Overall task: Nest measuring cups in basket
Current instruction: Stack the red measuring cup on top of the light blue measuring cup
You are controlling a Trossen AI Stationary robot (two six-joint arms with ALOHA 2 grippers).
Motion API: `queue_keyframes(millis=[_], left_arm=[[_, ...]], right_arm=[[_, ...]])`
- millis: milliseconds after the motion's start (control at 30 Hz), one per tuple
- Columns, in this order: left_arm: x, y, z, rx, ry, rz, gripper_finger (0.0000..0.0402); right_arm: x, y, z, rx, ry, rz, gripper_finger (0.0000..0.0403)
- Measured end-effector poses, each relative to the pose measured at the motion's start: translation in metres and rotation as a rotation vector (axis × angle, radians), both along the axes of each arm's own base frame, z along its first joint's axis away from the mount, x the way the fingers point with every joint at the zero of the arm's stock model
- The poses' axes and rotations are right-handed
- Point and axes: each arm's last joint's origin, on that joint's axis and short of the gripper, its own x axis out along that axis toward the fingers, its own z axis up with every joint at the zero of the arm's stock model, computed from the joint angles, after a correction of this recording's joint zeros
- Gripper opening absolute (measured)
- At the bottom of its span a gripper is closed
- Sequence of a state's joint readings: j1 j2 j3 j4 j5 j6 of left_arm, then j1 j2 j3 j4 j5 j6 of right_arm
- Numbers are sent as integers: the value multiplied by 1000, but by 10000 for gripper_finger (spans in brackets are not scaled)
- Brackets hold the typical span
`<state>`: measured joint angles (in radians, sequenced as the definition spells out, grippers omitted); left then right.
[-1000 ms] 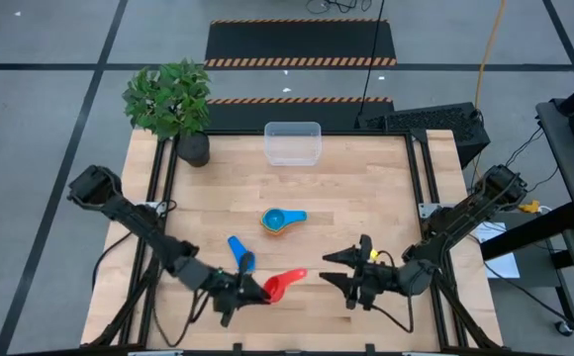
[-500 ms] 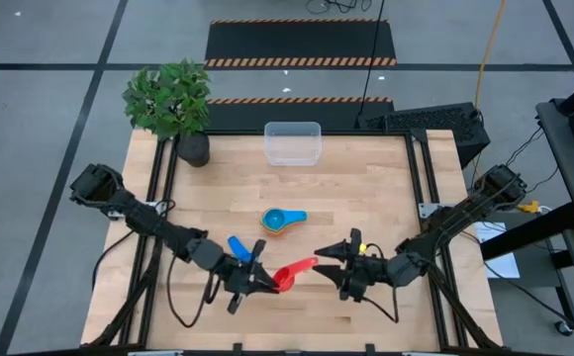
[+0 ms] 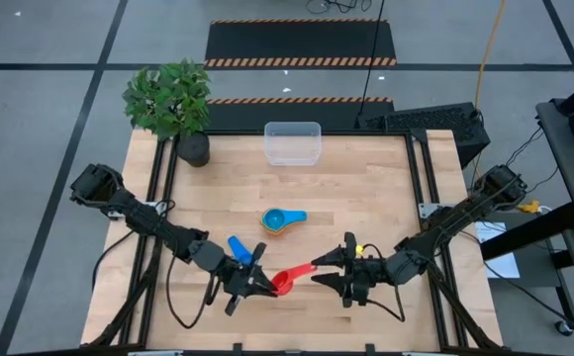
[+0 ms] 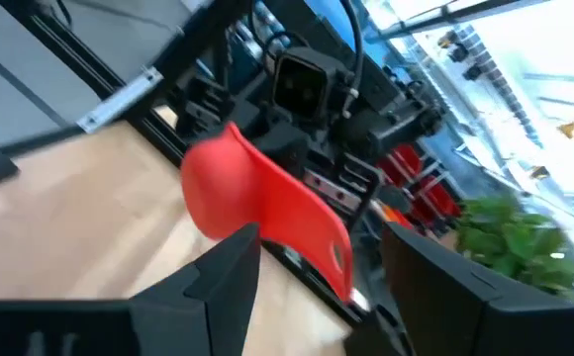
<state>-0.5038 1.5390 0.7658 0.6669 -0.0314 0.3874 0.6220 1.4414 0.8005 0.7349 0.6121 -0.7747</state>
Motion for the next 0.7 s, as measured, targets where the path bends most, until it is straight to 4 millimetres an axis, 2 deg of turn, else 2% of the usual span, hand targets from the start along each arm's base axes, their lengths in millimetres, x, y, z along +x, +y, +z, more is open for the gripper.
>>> queue_keyframes(millis=[333,700], left_arm=[[0,0,-2,1,28,5,26],[-1,0,-6,-19,76,3,26]], right_arm=[[10,-13,-4,107,45,78,143],[11,-14,-6,109,65,99,66]])
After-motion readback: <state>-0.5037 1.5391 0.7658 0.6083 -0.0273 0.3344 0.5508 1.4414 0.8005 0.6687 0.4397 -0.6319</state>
